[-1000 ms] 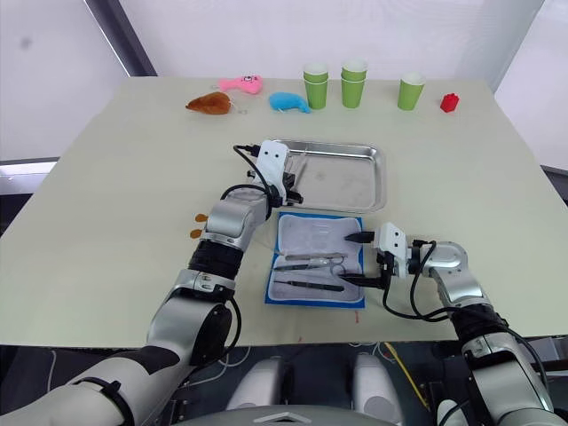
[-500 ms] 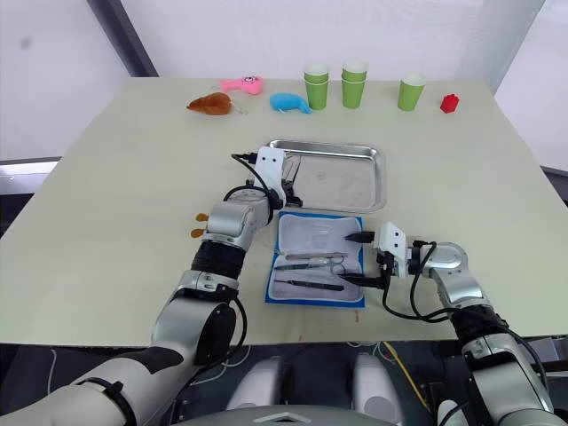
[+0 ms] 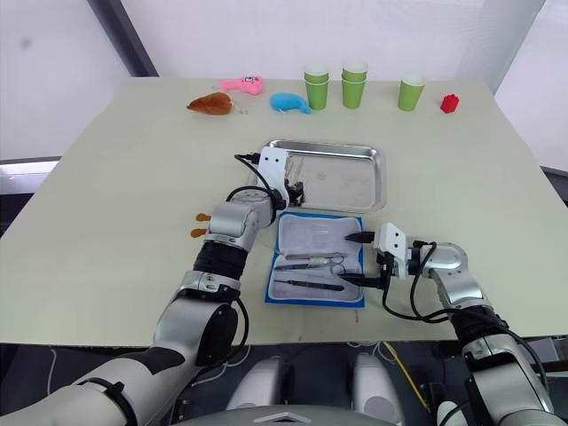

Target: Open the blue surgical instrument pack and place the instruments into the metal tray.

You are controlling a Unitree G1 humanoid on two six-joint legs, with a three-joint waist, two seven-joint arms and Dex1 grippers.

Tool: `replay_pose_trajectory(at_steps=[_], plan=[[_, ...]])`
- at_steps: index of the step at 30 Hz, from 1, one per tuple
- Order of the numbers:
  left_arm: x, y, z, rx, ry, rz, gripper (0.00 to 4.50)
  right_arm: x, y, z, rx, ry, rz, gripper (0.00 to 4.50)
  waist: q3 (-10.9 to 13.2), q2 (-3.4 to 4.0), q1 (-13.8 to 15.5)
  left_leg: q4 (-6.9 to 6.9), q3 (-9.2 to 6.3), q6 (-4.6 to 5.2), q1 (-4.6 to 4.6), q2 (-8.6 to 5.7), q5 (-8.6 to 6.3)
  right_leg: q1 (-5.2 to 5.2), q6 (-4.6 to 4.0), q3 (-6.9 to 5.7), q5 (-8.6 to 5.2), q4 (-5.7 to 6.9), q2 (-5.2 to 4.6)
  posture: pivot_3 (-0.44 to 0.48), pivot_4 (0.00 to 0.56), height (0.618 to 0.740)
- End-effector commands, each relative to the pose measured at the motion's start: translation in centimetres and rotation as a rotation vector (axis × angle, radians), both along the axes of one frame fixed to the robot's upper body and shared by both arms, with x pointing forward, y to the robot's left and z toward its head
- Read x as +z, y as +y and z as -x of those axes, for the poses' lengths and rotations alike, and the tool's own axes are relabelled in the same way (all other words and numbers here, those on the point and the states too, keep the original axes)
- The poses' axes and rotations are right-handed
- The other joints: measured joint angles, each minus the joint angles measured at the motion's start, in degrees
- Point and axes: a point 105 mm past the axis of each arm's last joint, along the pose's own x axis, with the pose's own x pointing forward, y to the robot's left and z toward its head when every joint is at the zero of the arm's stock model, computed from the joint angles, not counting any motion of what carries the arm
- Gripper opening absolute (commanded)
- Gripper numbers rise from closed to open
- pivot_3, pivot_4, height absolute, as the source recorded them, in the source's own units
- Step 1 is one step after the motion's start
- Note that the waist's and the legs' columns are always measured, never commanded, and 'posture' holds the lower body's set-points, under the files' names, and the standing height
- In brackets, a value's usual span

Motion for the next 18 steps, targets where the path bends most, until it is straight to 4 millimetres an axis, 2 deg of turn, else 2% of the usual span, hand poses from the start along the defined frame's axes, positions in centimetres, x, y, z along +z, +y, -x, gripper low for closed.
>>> replay_pose_trajectory(at_steps=[1,6,10,13,18], plan=[[2.6,-0.9,-0.1,-0.051,-0.096,0.018,2.67,-5.7,-0.6,2.7,0.002,0.19,0.15,4.5,0.0,-0.01,-0.01,0.0,0.0,0.0,0.0,0.0,0.0,0.0,0.0,0.0,0.0,0.0,0.0,0.0,0.15,0.739],[4.6,-1.3,0.5,-0.159,-0.18,0.042,2.67,-5.7,-0.5,2.7,0.001,0.19,0.145,4.5,0.01,-0.02,-0.18,-0.05,-0.01,-0.02,0.0,0.02,0.01,0.0,0.0,-0.01,0.0,-0.05,0.01,0.0,0.15,0.739],[6.0,-1.8,2.4,-0.347,-0.271,0.049,2.67,-5.7,-0.5,2.7,0.001,0.192,0.144,4.5,0.01,-0.02,-0.3,-0.14,0.0,-0.17,0.01,0.04,0.09,0.0,-0.01,-0.01,0.0,-0.08,0.02,0.0,0.15,0.739],[6.3,-1.5,3.9,-0.471,-0.316,0.005,2.67,-5.7,-0.5,2.7,0.002,0.193,0.142,4.5,0.01,-0.02,-0.26,-0.19,0.0,-0.32,0.03,0.07,0.17,0.0,-0.02,-0.01,0.0,-0.08,0.03,0.0,0.15,0.739],[6.9,0.4,6.9,-0.679,-0.354,-0.018,2.67,-5.9,0.0,3.0,0.012,0.199,0.136,4.5,0.02,-0.03,-0.35,-0.2,-0.1,-0.24,0.03,0.12,0.13,-0.01,-0.04,-0.07,0.0,-0.1,0.07,0.0,0.15,0.739]])
